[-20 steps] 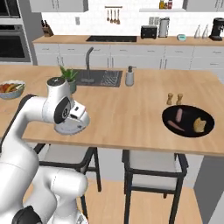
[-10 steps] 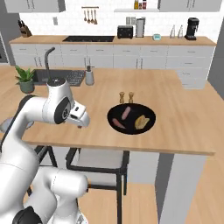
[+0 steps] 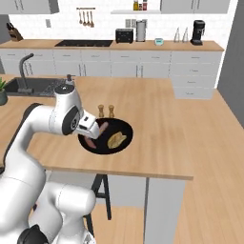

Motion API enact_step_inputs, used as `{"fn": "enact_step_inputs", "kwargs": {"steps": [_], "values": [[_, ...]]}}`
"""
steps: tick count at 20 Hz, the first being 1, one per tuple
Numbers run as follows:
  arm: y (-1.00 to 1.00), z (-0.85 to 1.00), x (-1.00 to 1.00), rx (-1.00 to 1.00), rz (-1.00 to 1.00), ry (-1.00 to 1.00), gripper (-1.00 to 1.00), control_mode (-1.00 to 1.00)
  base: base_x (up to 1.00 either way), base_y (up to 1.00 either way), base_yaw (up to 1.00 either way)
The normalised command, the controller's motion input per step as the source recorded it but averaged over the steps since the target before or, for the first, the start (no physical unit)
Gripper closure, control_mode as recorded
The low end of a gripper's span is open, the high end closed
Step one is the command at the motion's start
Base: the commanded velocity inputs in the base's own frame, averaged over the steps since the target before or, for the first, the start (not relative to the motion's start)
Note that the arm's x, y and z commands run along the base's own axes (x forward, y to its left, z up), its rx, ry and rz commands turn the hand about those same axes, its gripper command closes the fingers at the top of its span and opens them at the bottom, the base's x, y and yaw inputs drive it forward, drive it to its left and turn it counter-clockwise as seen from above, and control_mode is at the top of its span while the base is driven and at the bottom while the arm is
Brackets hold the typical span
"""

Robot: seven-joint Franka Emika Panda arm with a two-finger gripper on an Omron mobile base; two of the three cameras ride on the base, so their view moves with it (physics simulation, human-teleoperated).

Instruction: Place one bun and one sausage from the bowl on each plate.

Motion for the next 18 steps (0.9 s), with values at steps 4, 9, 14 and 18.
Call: {"fn": "enact_step_inputs", "kwargs": {"steps": [4,9,14,18], "values": [[-0.37,-0.46,0.75,0.08,0.0,0.1,-1.0,-1.0,0.23,-0.2,0.0],[-0.46,-0.52,0.98,0.01,0.01,0.16,-1.0,-1.0,0.0,0.0,0.0],[-0.36,0.02,0.68,-0.04,0.02,0.11,-1.0,-1.0,0.0,0.0,0.0],[-0.06,-0.32,0.62,-0.12,0.0,0.16,-1.0,-1.0,0.0,0.0,0.0]]}}
